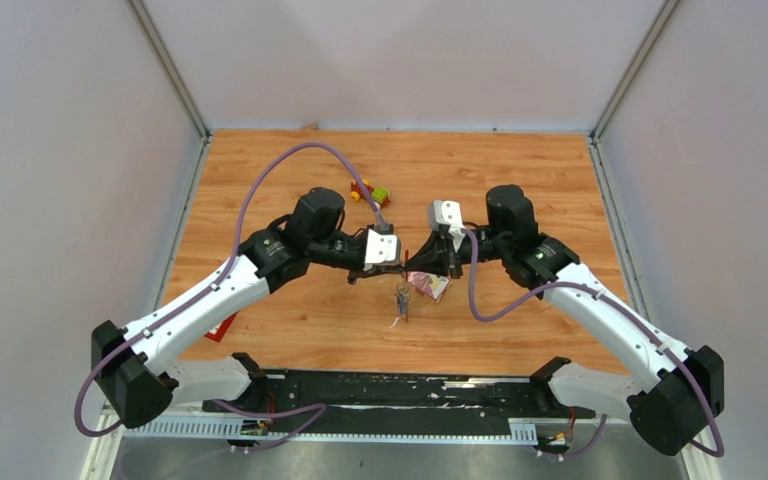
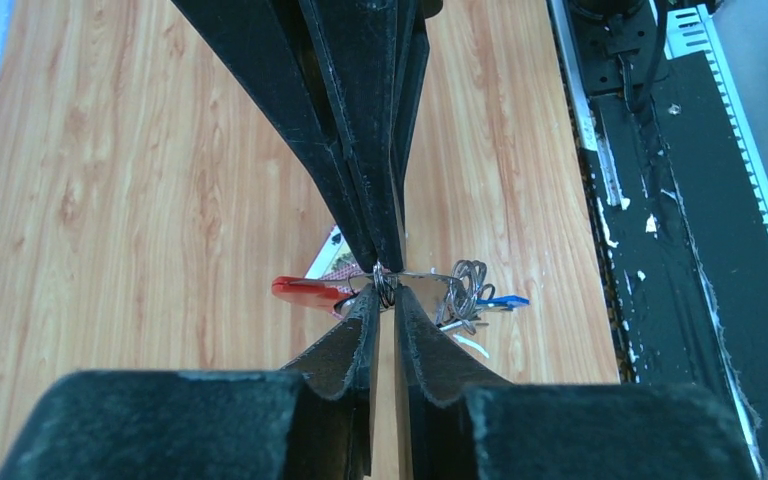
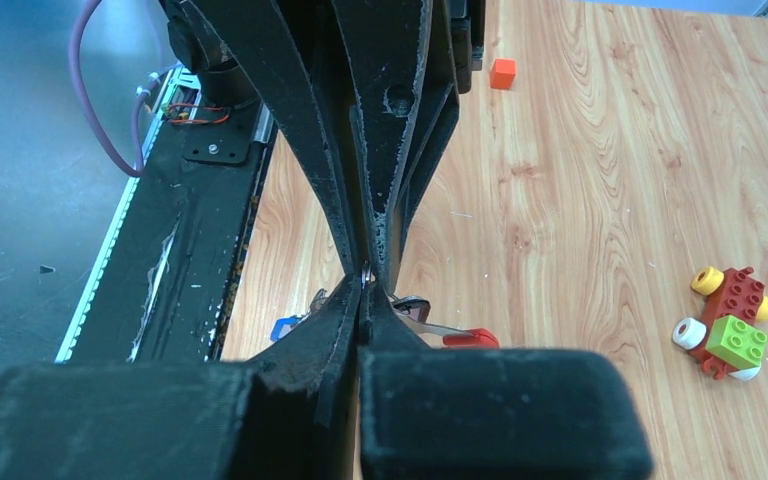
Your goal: Put the keys on the keyring
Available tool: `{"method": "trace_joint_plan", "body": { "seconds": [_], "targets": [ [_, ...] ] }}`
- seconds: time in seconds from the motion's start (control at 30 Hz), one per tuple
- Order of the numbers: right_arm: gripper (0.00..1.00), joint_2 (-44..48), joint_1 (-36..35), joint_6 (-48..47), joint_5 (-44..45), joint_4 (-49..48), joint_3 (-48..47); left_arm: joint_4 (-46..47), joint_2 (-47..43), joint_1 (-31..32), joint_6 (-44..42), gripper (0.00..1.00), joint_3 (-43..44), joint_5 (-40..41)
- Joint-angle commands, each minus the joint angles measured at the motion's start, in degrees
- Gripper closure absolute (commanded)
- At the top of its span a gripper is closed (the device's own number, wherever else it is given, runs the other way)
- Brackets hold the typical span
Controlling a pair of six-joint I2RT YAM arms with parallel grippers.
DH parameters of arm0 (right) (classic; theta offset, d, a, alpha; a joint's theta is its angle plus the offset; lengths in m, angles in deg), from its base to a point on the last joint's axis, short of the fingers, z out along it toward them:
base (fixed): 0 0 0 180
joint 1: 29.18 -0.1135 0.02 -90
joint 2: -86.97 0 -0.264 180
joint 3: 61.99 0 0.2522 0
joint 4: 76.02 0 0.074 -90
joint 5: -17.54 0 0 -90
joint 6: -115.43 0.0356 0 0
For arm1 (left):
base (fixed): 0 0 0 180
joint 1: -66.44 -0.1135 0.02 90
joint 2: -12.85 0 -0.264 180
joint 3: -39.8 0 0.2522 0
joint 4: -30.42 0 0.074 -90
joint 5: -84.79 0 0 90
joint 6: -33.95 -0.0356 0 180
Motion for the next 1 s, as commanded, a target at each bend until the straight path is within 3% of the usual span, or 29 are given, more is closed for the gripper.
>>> {"method": "trace_joint_plan", "body": {
  "seconds": [0.0, 0.27, 0.53, 0.83, 0.97],
  "targets": [
    [1.00, 0.0, 0.3, -1.2, -1.6, -1.3, -0.4, 2.2, -1.7, 0.0, 0.4, 0.87, 0.7, -1.1],
    [1.00, -0.6, 0.3, -2.0, -1.3, -0.7, -0.4, 2.5, -1.8, 0.0, 0.9, 1.00, 0.6, -0.9],
    [1.00, -1.3, 0.3, -2.9, 0.3, -0.4, -0.3, 3.4, -2.3, 0.0, 4.0, 1.00, 0.2, -1.2],
    [0.63, 0.3, 0.3, -5.1, 5.1, 0.8, -0.3, -5.3, 0.2, 0.1, 8.4, 1.00, 5.3, 3.0],
    [0.58, 1.2, 0.3, -5.5, 4.3, 1.3, -0.2, -9.2, 0.5, 0.1, 10.5, 1.00, 7.5, 5.9]
  ]
}}
